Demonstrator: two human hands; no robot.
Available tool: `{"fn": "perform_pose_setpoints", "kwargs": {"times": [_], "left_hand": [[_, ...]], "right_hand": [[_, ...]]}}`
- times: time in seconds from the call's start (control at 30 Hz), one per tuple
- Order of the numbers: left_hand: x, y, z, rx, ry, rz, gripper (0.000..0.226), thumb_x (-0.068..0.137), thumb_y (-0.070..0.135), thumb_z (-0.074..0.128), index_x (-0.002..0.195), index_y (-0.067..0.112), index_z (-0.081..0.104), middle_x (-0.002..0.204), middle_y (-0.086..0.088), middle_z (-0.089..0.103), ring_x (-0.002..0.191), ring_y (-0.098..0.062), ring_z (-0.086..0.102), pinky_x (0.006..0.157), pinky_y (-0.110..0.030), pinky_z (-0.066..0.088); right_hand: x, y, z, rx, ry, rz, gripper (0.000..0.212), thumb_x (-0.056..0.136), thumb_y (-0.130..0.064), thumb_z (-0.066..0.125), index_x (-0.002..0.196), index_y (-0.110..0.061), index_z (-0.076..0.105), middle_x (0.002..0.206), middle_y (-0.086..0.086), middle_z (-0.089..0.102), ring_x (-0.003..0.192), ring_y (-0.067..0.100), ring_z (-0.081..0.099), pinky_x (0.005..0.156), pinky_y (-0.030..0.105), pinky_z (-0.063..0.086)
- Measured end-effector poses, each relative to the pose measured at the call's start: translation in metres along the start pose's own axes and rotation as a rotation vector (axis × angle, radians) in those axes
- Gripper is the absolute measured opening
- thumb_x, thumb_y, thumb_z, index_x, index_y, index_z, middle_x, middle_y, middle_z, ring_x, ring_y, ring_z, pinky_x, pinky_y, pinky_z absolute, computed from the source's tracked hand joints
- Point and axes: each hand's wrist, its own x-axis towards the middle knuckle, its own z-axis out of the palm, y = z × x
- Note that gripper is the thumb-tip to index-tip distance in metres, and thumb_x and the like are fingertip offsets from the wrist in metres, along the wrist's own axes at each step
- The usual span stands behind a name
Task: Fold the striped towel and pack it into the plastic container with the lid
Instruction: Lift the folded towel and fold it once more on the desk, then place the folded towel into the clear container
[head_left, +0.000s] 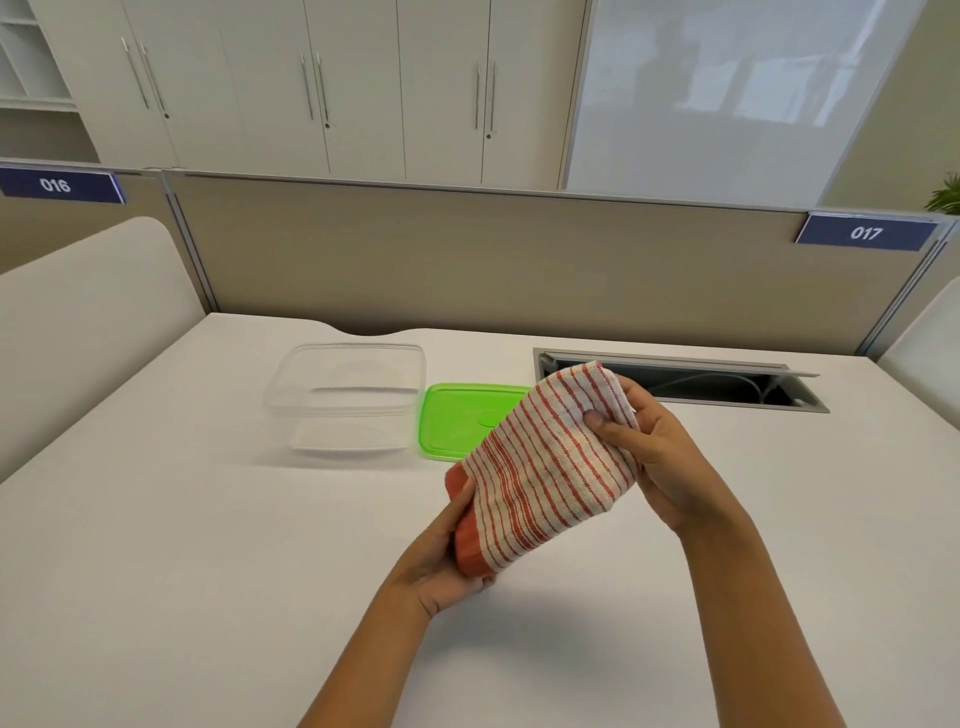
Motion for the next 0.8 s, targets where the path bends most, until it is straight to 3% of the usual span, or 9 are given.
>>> {"fn": "perform_pose_setpoints", "kwargs": {"times": [0.13, 0.27, 0.33, 0.47, 0.53, 0.6, 0.7, 0.8], "left_hand": [[0.0, 0.024, 0.002, 0.158, 0.153, 0.258, 0.05, 0.075, 0.035, 0.069, 0.119, 0.013, 0.063, 0.114, -0.012, 0.07, 0.098, -0.025, 0.07, 0.069, -0.036, 0.06], [-0.009, 0.05, 0.009, 0.427, 0.328, 0.447, 0.038, 0.085, 0.037, 0.058, 0.116, 0.015, 0.064, 0.101, -0.006, 0.076, 0.084, -0.019, 0.074, 0.058, -0.029, 0.058], [-0.012, 0.059, 0.013, 0.502, 0.405, 0.515, 0.038, 0.088, 0.035, 0.057, 0.119, 0.013, 0.06, 0.104, -0.008, 0.074, 0.085, -0.021, 0.073, 0.062, -0.031, 0.059], [-0.017, 0.073, 0.011, 0.526, 0.495, 0.54, 0.047, 0.089, 0.036, 0.057, 0.129, 0.015, 0.046, 0.117, -0.012, 0.066, 0.099, -0.029, 0.067, 0.074, -0.038, 0.057], [-0.02, 0.079, 0.008, 0.517, 0.472, 0.517, 0.045, 0.089, 0.037, 0.056, 0.129, 0.018, 0.049, 0.118, -0.011, 0.067, 0.103, -0.03, 0.066, 0.077, -0.039, 0.057], [-0.022, 0.084, 0.005, 0.51, 0.454, 0.5, 0.037, 0.089, 0.038, 0.056, 0.122, 0.021, 0.058, 0.111, -0.008, 0.071, 0.096, -0.026, 0.069, 0.07, -0.036, 0.058], [-0.025, 0.095, 0.0, 0.513, 0.494, 0.515, 0.031, 0.086, 0.039, 0.059, 0.112, 0.023, 0.065, 0.101, -0.004, 0.075, 0.085, -0.022, 0.073, 0.06, -0.031, 0.058], [-0.025, 0.116, -0.005, 0.548, 0.552, 0.565, 0.03, 0.086, 0.034, 0.062, 0.112, 0.02, 0.065, 0.105, -0.006, 0.073, 0.088, -0.023, 0.071, 0.064, -0.033, 0.057]], "right_hand": [[-0.003, 0.009, -0.01, -0.089, 0.128, 0.025, 0.031, 0.075, -0.033, 0.065, 0.105, -0.04, 0.06, 0.095, -0.012, 0.073, 0.082, 0.01, 0.071, 0.061, 0.019, 0.054], [0.003, 0.031, -0.007, -0.156, 0.255, 0.097, 0.029, 0.089, -0.028, 0.058, 0.118, -0.029, 0.054, 0.103, -0.005, 0.069, 0.083, 0.011, 0.069, 0.058, 0.018, 0.052], [0.008, 0.039, 0.001, -0.184, 0.302, 0.137, 0.034, 0.091, -0.029, 0.056, 0.124, -0.023, 0.051, 0.11, 0.0, 0.066, 0.088, 0.015, 0.066, 0.061, 0.022, 0.052], [0.018, 0.049, 0.015, -0.21, 0.345, 0.193, 0.041, 0.092, -0.036, 0.051, 0.129, -0.019, 0.047, 0.12, 0.006, 0.062, 0.098, 0.023, 0.064, 0.074, 0.031, 0.053], [0.023, 0.051, 0.022, -0.206, 0.354, 0.209, 0.039, 0.093, -0.037, 0.048, 0.128, -0.02, 0.047, 0.115, 0.003, 0.062, 0.09, 0.019, 0.064, 0.067, 0.026, 0.053], [0.028, 0.052, 0.028, -0.21, 0.358, 0.219, 0.038, 0.093, -0.038, 0.047, 0.127, -0.02, 0.047, 0.107, -0.001, 0.061, 0.081, 0.013, 0.062, 0.059, 0.021, 0.049], [0.037, 0.055, 0.036, -0.207, 0.363, 0.226, 0.034, 0.094, -0.037, 0.047, 0.125, -0.021, 0.048, 0.107, -0.002, 0.06, 0.078, 0.009, 0.061, 0.054, 0.018, 0.046], [0.053, 0.055, 0.047, -0.2, 0.369, 0.226, 0.036, 0.094, -0.033, 0.048, 0.128, -0.02, 0.046, 0.113, 0.0, 0.059, 0.083, 0.011, 0.06, 0.053, 0.017, 0.045]]}}
